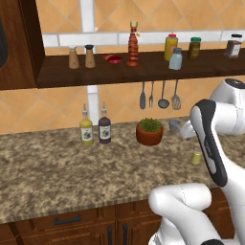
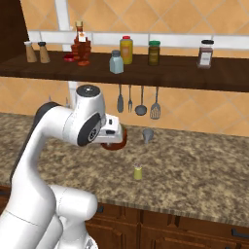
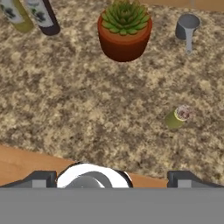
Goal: Put the shaker and condiment bottle from the counter next to their counterparts in the cabinet.
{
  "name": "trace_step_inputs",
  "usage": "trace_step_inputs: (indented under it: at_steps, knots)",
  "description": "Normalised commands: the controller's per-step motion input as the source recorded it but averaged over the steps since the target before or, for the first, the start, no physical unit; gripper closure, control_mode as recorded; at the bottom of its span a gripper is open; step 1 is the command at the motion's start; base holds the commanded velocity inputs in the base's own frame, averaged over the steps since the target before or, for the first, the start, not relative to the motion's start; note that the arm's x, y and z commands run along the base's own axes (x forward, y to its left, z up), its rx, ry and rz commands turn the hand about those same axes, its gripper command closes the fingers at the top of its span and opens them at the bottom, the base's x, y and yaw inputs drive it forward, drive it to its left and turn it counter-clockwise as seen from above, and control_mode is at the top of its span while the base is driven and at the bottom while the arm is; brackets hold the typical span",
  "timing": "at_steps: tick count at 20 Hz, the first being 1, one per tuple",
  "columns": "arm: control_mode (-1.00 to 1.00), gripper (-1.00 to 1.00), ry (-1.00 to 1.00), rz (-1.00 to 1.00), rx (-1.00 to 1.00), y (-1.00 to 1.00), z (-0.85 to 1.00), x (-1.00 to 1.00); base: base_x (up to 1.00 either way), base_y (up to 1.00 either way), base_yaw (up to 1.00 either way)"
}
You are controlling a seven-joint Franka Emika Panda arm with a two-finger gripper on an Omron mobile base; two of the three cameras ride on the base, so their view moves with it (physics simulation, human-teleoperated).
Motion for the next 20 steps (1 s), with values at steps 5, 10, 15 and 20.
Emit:
trace_step_inputs:
  at_steps: [5, 10, 15, 20]
  knots:
    - [-1.00, -1.00, -0.02, -0.08, 0.00, -0.37, -0.23, 0.00, 0.00, 0.00, 0.00]
    - [-1.00, -1.00, -0.01, -0.08, -0.03, -0.40, -0.32, 0.00, 0.00, 0.00, 0.00]
    - [-1.00, -1.00, 0.00, -0.03, -0.11, -0.26, -0.24, 0.02, 0.00, 0.00, 0.00]
    - [-1.00, -1.00, 0.00, 0.00, -0.09, -0.18, -0.05, 0.23, 0.00, 0.00, 0.00]
